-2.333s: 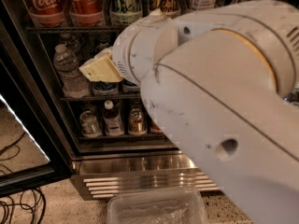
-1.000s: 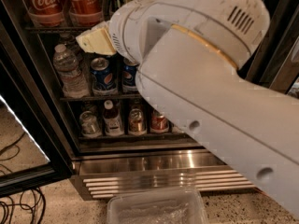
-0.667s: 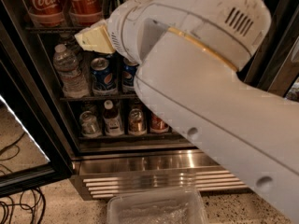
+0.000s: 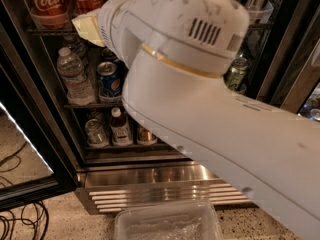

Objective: Pick green can from top shelf of fridge

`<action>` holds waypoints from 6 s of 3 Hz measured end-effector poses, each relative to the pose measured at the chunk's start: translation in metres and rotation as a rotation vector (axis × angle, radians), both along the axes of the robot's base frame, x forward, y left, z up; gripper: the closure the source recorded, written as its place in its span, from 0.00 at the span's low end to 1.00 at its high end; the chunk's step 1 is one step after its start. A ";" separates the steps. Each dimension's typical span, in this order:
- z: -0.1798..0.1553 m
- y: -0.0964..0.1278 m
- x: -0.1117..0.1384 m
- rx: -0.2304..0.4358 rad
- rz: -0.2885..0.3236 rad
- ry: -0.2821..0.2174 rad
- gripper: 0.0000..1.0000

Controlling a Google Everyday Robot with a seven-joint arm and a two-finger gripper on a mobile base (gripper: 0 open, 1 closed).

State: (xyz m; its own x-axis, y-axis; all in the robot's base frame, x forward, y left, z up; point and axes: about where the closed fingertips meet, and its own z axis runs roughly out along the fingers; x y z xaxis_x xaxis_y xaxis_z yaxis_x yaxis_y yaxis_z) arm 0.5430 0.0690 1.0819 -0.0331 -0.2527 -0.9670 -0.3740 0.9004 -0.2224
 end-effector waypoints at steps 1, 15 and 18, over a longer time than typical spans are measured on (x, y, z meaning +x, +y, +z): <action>-0.013 0.020 0.014 0.068 -0.004 0.013 0.13; -0.001 -0.006 0.069 0.234 -0.234 -0.185 0.28; 0.006 -0.029 0.082 0.205 -0.299 -0.213 0.35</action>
Offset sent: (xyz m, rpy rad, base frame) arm 0.0576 0.0320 -0.0398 0.1185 -0.1595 -0.1332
